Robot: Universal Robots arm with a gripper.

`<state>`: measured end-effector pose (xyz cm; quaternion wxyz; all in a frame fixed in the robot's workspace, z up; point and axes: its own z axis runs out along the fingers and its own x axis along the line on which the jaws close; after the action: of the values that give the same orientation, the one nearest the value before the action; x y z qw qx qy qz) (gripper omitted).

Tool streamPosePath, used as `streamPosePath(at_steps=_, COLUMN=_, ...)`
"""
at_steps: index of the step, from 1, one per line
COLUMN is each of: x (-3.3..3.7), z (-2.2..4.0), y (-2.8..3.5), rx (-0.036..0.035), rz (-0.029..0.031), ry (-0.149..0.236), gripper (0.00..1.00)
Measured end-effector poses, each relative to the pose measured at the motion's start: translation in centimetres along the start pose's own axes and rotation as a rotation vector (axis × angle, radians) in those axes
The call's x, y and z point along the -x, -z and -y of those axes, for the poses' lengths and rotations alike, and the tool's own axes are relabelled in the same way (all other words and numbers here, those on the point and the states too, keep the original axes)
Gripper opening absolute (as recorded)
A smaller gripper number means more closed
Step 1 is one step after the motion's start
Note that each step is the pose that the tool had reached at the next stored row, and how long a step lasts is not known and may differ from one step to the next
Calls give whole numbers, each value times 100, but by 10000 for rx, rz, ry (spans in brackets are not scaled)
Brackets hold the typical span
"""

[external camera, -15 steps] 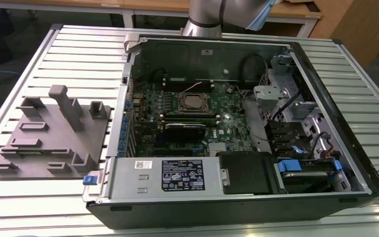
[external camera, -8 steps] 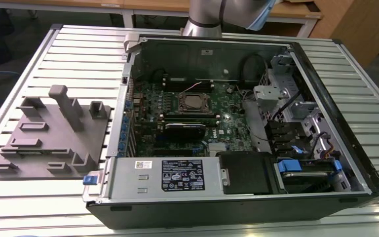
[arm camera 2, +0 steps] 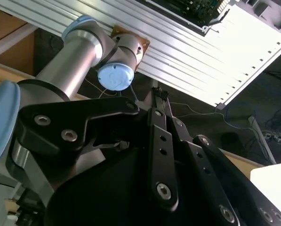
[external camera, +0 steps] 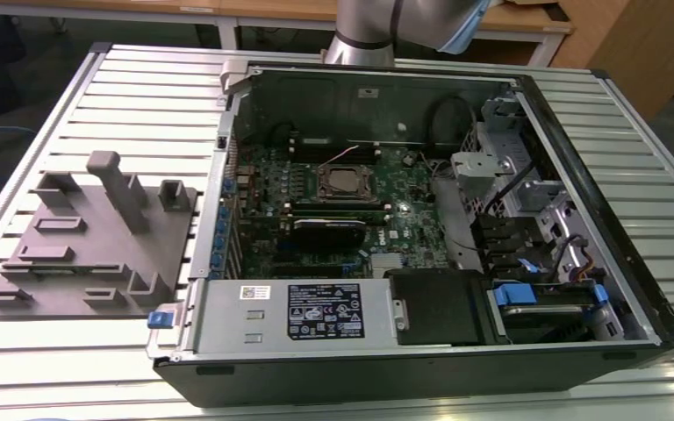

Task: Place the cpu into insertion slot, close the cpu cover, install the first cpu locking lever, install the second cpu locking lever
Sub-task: 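Install the first cpu locking lever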

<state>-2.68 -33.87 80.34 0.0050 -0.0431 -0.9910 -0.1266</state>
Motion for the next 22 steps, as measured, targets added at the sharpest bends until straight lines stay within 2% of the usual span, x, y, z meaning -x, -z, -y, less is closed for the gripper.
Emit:
streamPosePath(at_steps=6, x=1, z=-1, y=-7, rx=-8, rz=-36, ry=-9, gripper=10)
streamPosePath(at_steps=11, x=2, z=21, y=-86, rx=-6, rz=28, ry=8, gripper=10)
streamPosePath(at_steps=18, x=5, z=49, y=-193, rx=-12, rz=81, ry=22, gripper=10)
streamPosePath(at_steps=19, x=6, z=58, y=-229, rx=-20, rz=95, ry=25, gripper=10)
streamPosePath(at_steps=22, x=7, z=70, y=-270, rx=-51, rz=112, ry=30, gripper=10)
